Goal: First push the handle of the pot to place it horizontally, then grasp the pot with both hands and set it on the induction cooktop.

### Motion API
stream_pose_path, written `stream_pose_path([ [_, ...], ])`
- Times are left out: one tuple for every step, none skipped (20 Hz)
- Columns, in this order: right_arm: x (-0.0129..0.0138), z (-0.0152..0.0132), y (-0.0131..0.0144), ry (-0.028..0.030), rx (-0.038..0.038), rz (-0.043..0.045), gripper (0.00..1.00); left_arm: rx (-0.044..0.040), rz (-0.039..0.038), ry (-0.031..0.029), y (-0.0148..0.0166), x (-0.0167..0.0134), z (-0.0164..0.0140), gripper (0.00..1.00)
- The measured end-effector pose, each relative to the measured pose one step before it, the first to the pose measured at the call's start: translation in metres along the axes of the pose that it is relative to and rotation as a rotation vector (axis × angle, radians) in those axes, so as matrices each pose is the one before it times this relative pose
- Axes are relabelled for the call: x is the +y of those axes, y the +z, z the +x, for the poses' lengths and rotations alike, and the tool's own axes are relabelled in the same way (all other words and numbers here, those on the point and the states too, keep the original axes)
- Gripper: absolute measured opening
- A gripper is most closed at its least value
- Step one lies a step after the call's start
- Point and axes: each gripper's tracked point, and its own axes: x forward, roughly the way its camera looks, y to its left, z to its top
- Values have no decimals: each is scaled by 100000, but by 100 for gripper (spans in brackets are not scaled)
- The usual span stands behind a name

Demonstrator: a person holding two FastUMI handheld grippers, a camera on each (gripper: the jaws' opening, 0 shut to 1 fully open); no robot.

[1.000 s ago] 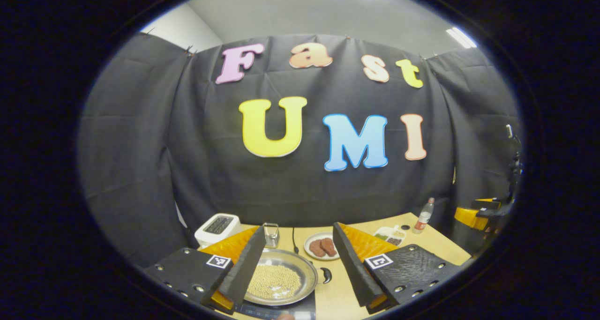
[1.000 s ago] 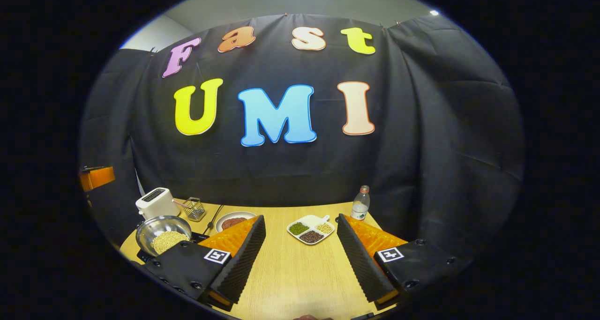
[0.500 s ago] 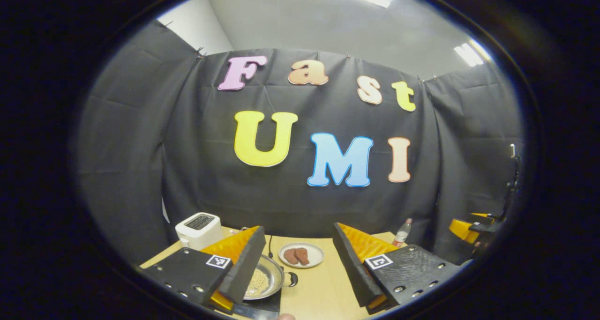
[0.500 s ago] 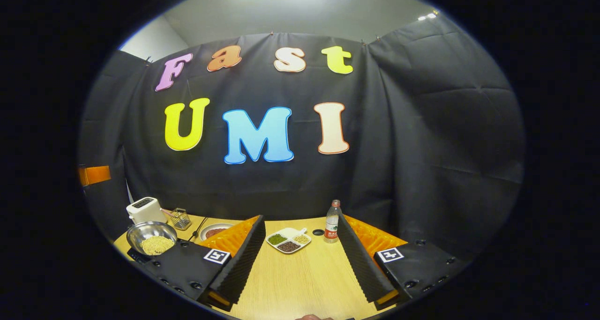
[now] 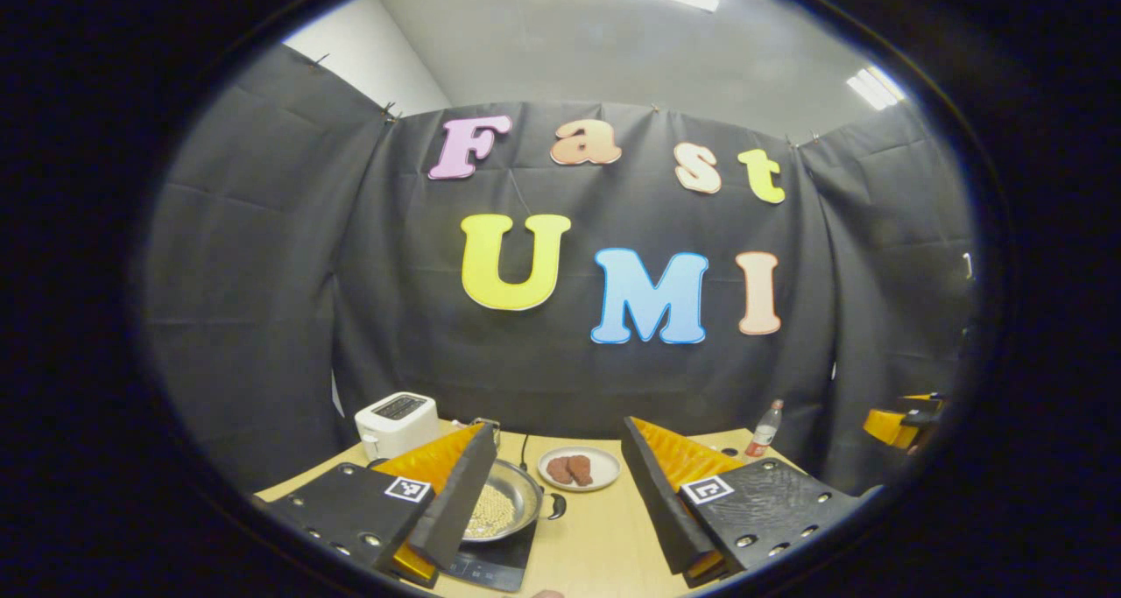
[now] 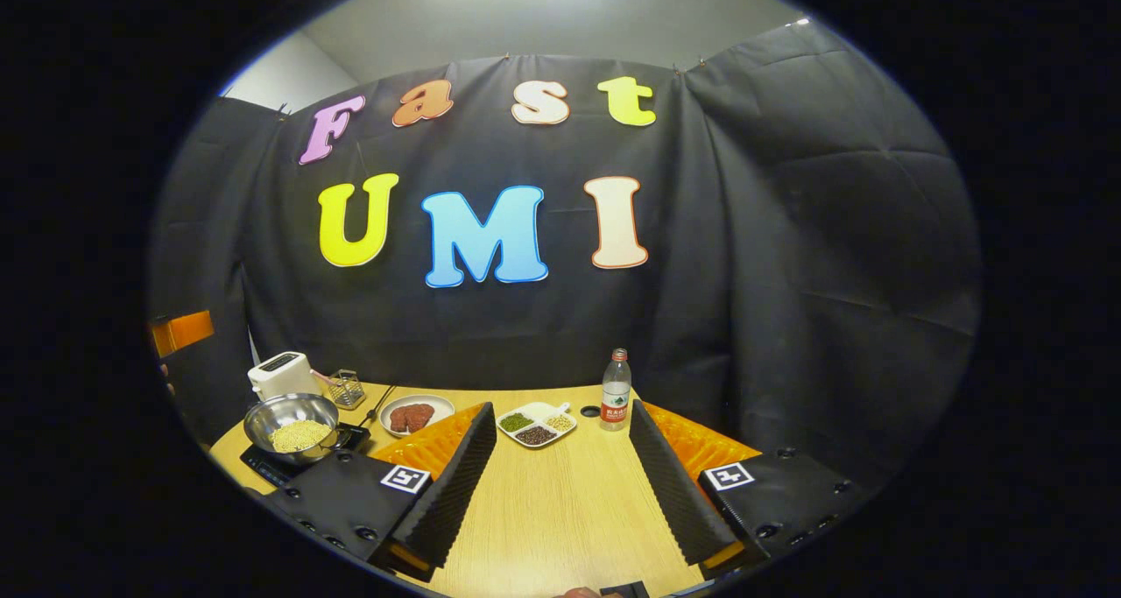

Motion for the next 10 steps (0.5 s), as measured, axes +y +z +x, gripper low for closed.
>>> stream_pose_path([
  [-78, -60, 149, 967, 0, 802, 98, -368, 152, 856, 269, -177, -454, 88],
  [-130, 15, 167, 567, -346, 405, 98, -517, -380, 936, 340, -157, -319, 88],
  [-308, -39, 292, 479, -328, 240, 98, -393, -379, 909, 310, -193, -638, 85],
  [-180, -86, 332, 354, -727, 240, 98, -185, -287, 1166, 277, -59, -469, 85],
  [-236, 2, 414, 123, -1127, 224, 98, -565, 245, 220, 245, -210, -688, 85],
  [380, -57, 271, 846, -1493, 412, 98, -366, 1059, 52, 212, -208, -424, 85],
  [71, -11, 474, 1426, -1298, 379, 98, 383, 1385, 655, 2, -103, -616, 84],
  [16, -299, 168, 1625, -734, -9, 98, 826, 815, 1062, -55, -35, -476, 85],
  [-65, -92, 235, 1436, -854, -408, 98, 320, -24, 850, 150, -323, -728, 84],
  [-132, -87, 158, 1038, -803, -574, 98, 125, -141, 977, 162, -221, -555, 84],
])
